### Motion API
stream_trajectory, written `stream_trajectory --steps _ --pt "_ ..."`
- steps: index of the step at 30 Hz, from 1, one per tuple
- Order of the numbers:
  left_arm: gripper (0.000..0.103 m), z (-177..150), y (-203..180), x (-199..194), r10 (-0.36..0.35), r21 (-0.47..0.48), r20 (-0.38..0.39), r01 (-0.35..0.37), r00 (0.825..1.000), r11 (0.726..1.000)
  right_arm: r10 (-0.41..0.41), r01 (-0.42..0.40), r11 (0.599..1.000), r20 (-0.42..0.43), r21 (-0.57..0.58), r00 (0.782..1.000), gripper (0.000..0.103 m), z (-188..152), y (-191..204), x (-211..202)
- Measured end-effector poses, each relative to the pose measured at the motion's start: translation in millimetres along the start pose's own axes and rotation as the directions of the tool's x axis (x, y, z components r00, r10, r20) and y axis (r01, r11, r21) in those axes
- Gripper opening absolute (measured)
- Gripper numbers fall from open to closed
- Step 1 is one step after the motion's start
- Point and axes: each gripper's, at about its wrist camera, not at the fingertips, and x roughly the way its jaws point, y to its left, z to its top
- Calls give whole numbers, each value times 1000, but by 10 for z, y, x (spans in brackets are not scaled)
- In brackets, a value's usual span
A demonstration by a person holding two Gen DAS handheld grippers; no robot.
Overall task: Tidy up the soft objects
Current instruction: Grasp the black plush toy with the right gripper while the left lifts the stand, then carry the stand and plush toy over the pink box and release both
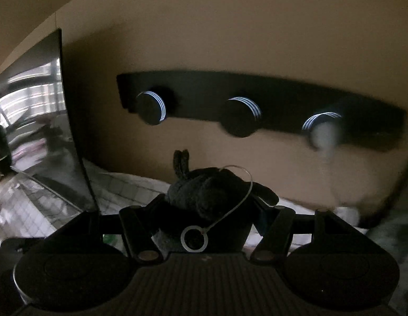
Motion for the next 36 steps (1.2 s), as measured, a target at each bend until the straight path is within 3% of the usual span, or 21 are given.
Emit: stream_trajectory --steps 8,14,18,23,24,26,27,30,33,36 --pt "15 -18 -659 435 -168 63 -58 172 984 983 -147 150 984 -37 97 988 66 -284 -577 -95" --pt "15 -91 -976 702 -260 50 -93 265 961 963 -172 185 961 -78 207 982 66 -531 -950 -96" --pt "15 -196 -1160 966 -284 47 -135 292 949 955 -183 197 950 -80 240 980 67 -662 -1086 -98" --pt "15 -391 -1265 1520 -261 -20 -197 263 945 965 -168 197 931 -119 308 979 67 -835 -1200 123" --pt "15 -438 -1258 1661 -237 -45 -245 233 940 971 -155 191 926 -132 327 979 67 -881 -1214 193" --pt "18 -582 -1235 2005 -157 -76 -377 139 913 987 -131 181 915 -158 360 979 66 -980 -1232 355" --pt "19 -648 -1206 2081 -157 -80 -379 137 912 987 -121 179 909 -173 376 977 66 -1037 -1241 460" --pt "18 -739 -1199 2132 -141 -42 -300 135 944 990 -92 169 895 -201 413 975 66 -1153 -1266 808" --pt "19 -731 -1252 2067 -112 -20 -296 111 949 994 -93 194 891 -253 410 963 67 -1295 -1279 1259" --pt "19 -706 -1327 1904 -96 35 -294 111 951 993 -99 240 878 -333 415 938 67 -1490 -1367 1692"
